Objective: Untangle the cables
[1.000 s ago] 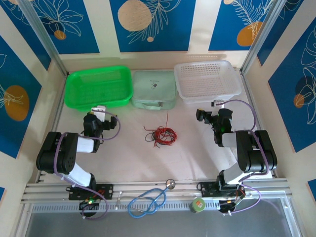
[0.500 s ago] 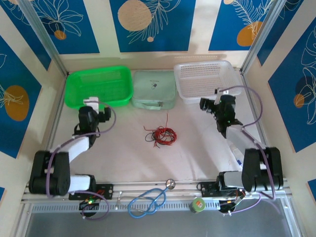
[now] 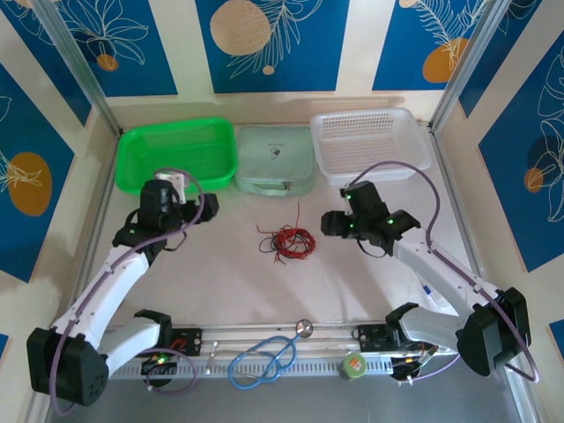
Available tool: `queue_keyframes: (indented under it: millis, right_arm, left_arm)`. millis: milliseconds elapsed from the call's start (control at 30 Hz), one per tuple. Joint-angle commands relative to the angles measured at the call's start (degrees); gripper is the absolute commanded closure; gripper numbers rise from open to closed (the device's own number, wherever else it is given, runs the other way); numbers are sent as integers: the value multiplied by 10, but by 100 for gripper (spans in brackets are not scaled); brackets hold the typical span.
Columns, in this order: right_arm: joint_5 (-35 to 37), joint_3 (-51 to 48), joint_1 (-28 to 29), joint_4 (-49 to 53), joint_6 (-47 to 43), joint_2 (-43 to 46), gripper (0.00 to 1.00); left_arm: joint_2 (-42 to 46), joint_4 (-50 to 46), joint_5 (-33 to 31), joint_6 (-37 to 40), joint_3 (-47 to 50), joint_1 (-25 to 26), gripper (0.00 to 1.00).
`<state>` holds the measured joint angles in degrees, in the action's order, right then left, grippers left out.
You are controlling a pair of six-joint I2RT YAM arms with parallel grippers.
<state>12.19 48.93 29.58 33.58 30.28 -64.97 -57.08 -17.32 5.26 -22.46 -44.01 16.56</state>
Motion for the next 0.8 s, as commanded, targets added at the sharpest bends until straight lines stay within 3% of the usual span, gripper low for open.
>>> queue_keyframes:
  millis: [0, 167, 300, 400, 600, 767]
  right_arm:
    - [-45, 12, 35, 57, 102, -15, 39]
    - [-36, 11, 77, 13, 158, -67, 38]
    - [-26, 19, 85, -7, 189, -110, 25]
    - [-14, 21, 87, -12, 208, -137, 24]
    - [-21, 25, 84, -42, 207, -192, 30]
    - [-31, 53, 78, -51, 184, -252, 38]
  left_arm:
    - [6, -69, 42, -57, 10, 66, 11]
    - [-66, -36, 46, -102, 16, 172, 11]
    - [-154, -3, 30, -116, -7, 232, 11]
    - [-228, 7, 23, -114, -45, 264, 11]
    - [-356, 1, -3, -112, -124, 289, 16]
    - [-414, 13, -9, -118, -161, 290, 19]
